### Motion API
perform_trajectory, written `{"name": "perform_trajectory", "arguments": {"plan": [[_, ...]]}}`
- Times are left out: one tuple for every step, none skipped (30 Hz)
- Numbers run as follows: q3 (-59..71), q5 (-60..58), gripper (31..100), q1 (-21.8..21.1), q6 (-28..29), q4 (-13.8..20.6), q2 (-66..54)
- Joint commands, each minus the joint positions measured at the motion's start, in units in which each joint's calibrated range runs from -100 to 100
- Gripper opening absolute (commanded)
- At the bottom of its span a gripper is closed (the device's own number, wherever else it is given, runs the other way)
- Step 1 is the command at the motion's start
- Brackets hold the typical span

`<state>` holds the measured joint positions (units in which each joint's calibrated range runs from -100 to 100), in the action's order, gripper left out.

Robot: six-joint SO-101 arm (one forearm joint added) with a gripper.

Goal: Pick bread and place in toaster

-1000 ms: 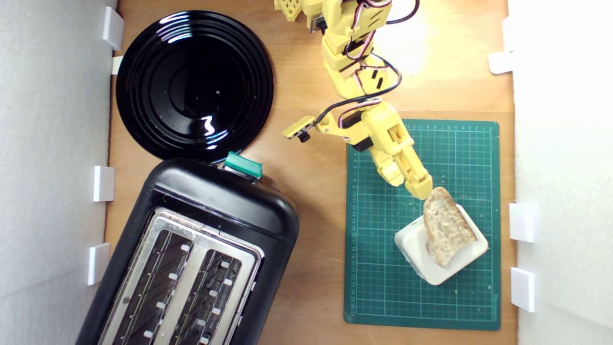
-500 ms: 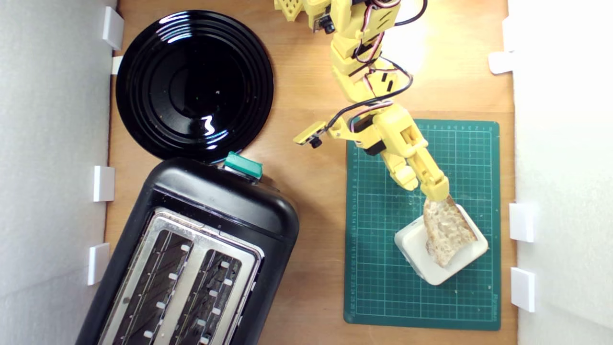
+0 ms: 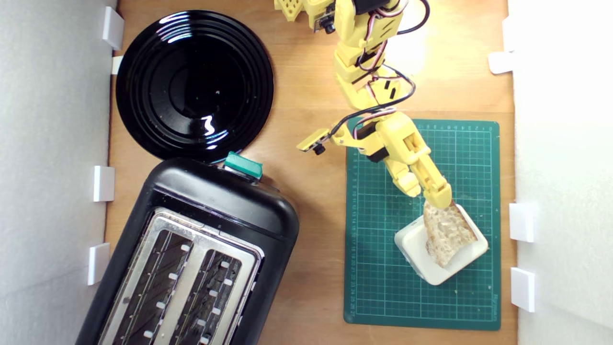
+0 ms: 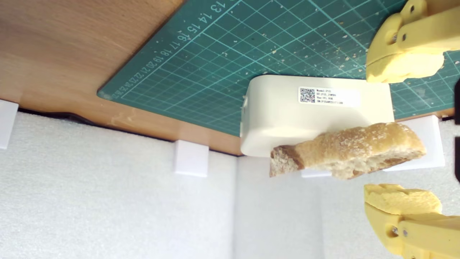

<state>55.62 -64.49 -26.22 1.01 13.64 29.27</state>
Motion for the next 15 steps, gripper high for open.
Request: {"name": "perform_trajectory", "arguments": {"plan": [[-3.7, -1.0, 91.1, -1.1, -0.4, -0.3, -0.4], [-3.9, -0.9, 91.1, -1.3, -0.3, -0.3, -0.4], [-4.4, -0.9, 91.1, -1.3, -0.3, -0.3, -0.3], [-4.6, -0.9, 91.1, -1.3, -0.3, -0.3, -0.2], [-4.9, -0.8, 91.1, -1.3, -0.3, -0.3, -0.2], [-5.1, -0.8, 91.1, -1.3, -0.3, -0.3, -0.2], [-5.3, -0.8, 91.1, -1.3, -0.2, -0.3, -0.2], [-5.6, -0.8, 91.1, -1.3, -0.1, -0.3, -0.2], [-5.9, -0.7, 91.1, -1.3, -0.1, -0.3, 0.1], [-6.5, -0.7, 91.1, -1.3, -0.1, -0.3, 0.7], [-7.1, -0.7, 91.1, -1.4, -0.3, -0.3, 1.3], [-7.6, -0.7, 91.1, -1.4, -0.3, -0.3, 1.9], [-8.0, -0.7, 91.1, -1.4, -0.3, -0.3, 2.2], [-8.4, -0.7, 91.1, -1.4, -0.4, -0.3, 2.5], [-8.5, -0.7, 91.1, -1.4, -0.4, -0.3, 2.7]]}}
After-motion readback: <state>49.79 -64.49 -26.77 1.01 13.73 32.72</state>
